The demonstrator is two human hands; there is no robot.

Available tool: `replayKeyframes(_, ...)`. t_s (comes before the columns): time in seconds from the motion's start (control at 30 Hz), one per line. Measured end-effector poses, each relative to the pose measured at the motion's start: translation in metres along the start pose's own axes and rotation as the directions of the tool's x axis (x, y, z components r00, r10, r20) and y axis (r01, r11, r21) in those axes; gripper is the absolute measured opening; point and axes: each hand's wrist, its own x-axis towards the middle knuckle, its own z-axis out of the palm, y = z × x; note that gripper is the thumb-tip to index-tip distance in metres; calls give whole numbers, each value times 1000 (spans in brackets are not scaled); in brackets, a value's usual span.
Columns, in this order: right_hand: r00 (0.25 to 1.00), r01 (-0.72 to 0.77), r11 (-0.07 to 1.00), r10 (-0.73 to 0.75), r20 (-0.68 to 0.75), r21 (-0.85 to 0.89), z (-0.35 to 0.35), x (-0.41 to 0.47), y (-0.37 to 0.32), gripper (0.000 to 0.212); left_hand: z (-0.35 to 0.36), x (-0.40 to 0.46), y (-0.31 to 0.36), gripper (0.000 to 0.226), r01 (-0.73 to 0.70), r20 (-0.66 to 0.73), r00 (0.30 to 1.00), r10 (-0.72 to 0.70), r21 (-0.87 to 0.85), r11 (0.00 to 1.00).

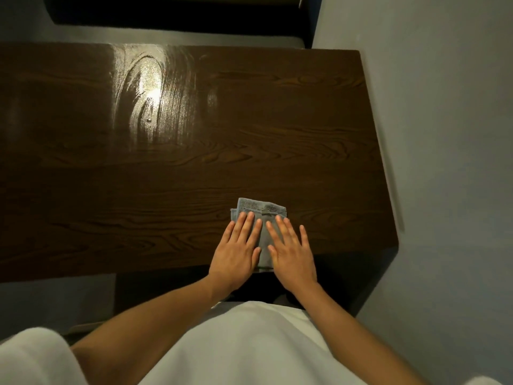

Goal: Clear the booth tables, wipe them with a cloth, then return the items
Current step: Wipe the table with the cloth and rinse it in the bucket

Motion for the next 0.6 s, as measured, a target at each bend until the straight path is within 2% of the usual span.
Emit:
replayKeyframes(0.23, 999, -41, 999, 41, -4, -2, -2, -5, 39, 59, -2, 25, 33, 64, -48, 11, 999, 48, -5, 999)
replayKeyframes(0.6, 1000, 22, 999, -22, 0, 44, -28, 48, 109, 60, -17, 94, 69, 65, 53, -26, 998, -54, -49, 997)
